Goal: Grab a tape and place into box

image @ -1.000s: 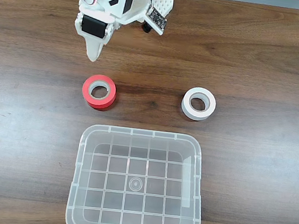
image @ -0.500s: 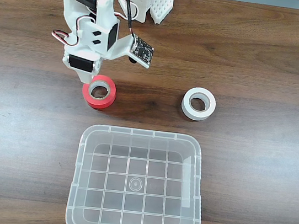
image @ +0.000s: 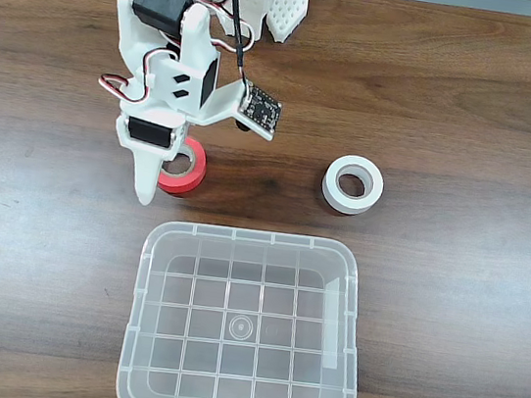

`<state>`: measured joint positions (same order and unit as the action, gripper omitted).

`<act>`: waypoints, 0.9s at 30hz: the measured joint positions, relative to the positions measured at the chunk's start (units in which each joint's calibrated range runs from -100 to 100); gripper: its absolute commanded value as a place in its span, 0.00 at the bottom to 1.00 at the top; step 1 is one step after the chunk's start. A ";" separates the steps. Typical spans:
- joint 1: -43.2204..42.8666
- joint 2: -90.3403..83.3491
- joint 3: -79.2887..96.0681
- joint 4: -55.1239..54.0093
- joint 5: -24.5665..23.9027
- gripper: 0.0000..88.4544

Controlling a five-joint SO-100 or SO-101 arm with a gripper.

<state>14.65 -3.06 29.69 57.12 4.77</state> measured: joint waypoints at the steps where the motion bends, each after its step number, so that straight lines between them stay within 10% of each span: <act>1: -0.08 0.92 -0.81 0.00 0.00 0.31; 12: -0.15 8.20 -2.26 0.76 0.00 0.30; 27: -0.15 11.97 -5.32 0.76 0.00 0.03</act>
<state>14.50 8.92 24.37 57.88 4.77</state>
